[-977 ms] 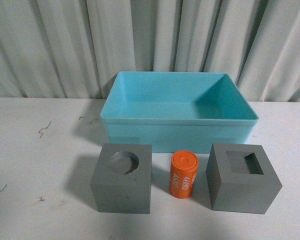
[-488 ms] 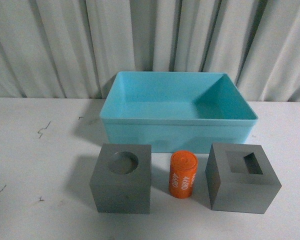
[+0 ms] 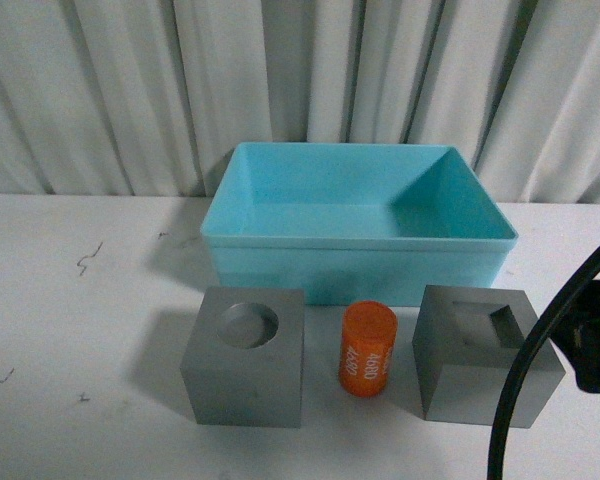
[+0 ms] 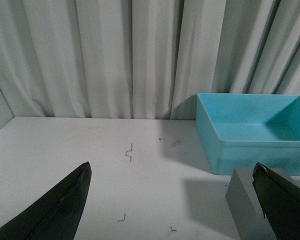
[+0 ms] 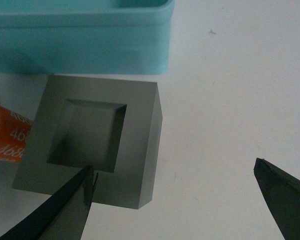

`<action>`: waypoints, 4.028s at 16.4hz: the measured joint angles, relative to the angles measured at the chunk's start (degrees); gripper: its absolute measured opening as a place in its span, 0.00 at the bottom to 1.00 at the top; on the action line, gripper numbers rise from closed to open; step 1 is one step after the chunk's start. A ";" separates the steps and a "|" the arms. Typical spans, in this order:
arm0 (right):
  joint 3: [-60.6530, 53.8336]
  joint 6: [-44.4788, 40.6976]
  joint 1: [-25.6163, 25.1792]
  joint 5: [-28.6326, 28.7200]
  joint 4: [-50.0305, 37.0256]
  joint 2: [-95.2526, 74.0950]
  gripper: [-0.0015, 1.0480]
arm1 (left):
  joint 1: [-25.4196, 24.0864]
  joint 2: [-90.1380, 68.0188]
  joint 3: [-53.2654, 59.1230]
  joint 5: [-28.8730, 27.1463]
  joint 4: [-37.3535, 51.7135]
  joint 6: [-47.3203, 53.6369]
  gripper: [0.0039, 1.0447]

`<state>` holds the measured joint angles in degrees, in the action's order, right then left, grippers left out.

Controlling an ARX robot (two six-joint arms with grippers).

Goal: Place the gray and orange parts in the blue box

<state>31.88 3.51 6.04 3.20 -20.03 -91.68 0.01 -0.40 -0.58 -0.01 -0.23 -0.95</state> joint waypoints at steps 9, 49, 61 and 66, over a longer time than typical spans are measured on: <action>4.92 4.85 2.69 -2.16 -2.62 -10.99 0.94 | 0.00 0.00 0.00 0.00 0.00 0.00 0.94; 45.46 12.15 3.52 -10.14 10.80 -28.30 0.18 | 0.00 0.00 0.00 0.00 0.02 0.00 0.94; 24.57 16.17 -0.77 -8.31 2.27 4.87 0.93 | 0.00 0.00 0.00 0.00 0.00 0.00 0.94; 14.95 17.73 -1.27 -7.72 6.45 16.22 0.94 | 0.00 0.00 0.00 0.00 0.00 0.00 0.94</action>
<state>46.83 21.23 4.78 -4.51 -13.58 -75.46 0.01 -0.40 -0.58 -0.01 -0.23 -0.95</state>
